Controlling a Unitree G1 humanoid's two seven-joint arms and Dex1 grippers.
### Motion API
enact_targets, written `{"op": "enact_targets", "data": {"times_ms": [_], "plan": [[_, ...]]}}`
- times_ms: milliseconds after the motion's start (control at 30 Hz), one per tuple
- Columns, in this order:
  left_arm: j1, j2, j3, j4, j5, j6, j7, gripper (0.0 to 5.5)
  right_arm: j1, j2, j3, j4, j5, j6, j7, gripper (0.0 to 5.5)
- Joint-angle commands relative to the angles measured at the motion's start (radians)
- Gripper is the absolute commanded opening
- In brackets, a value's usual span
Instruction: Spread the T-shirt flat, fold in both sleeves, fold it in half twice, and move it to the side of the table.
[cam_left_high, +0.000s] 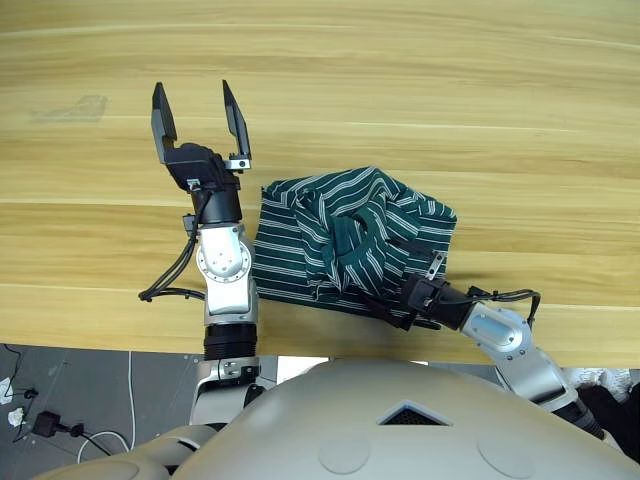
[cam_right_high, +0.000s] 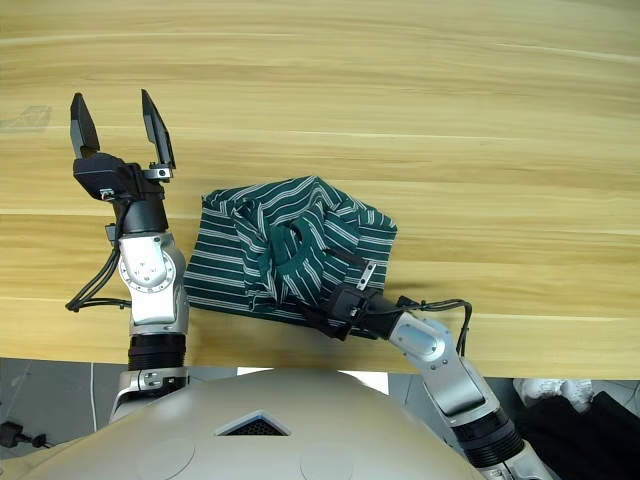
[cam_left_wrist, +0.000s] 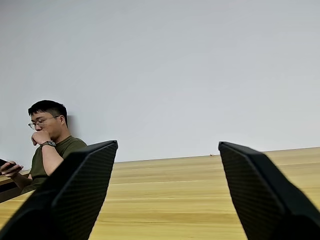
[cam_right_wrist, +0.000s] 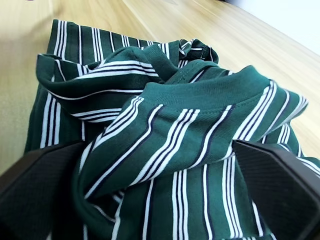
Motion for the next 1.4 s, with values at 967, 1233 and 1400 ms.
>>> {"op": "enact_targets", "data": {"times_ms": [967, 1233, 1400], "plan": [[-0.023, 0.005, -0.003, 0.026, 0.008, 0.011, 0.004, 3.78, -0.017, 0.013, 0.027, 0.034, -0.055, 0.001, -0.001, 2.76], [-0.024, 0.006, -0.003, 0.029, 0.009, 0.010, 0.004, 3.78, -0.025, 0.006, 0.041, 0.039, -0.055, 0.003, 0.014, 1.33], [-0.027, 0.007, -0.003, 0.035, 0.009, 0.008, 0.003, 3.78, -0.048, -0.013, 0.025, 0.019, -0.014, 0.000, 0.058, 0.50]]}}
